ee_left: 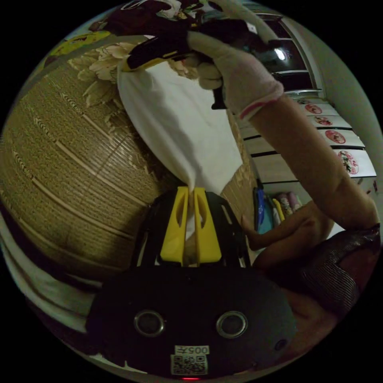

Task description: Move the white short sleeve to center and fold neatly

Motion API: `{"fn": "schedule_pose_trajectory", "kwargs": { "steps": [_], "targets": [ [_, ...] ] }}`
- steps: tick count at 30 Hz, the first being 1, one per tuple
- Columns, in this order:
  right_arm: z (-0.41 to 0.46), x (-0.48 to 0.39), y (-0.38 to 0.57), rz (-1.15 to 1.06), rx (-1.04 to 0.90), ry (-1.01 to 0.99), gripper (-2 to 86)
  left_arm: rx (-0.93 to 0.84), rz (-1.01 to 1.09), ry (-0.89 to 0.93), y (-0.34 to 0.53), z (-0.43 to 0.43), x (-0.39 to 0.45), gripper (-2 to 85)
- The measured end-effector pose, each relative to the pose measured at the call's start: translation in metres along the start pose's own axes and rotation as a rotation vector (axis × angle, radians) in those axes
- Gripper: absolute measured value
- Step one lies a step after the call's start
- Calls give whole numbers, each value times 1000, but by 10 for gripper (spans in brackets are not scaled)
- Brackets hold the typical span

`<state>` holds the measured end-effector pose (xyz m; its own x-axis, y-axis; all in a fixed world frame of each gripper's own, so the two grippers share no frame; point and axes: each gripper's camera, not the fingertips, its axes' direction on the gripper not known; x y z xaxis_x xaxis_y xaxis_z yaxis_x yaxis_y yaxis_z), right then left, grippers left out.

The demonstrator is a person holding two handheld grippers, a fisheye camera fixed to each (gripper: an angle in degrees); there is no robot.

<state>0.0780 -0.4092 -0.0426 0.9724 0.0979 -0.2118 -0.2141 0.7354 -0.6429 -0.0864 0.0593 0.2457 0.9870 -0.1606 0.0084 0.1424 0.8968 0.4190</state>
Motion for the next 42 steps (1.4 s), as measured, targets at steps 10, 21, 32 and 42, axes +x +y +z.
{"fn": "schedule_pose_trajectory", "kwargs": {
  "steps": [10, 21, 32, 42],
  "targets": [
    [-39, 52, 45, -72, 234, -538, -2, -7, -133, -123, 29, 11, 58, 38],
    [-100, 285, 161, -133, 395, -768, -2, -133, 132, -249, -68, 153, 218, 38],
    [-51, 435, 254, 61, 446, -865, 33, -36, -27, -248, -81, 289, 262, 40],
    [-45, 488, 315, 144, 464, -794, 38, 149, -132, -323, -43, 357, 320, 52]
  ]
}}
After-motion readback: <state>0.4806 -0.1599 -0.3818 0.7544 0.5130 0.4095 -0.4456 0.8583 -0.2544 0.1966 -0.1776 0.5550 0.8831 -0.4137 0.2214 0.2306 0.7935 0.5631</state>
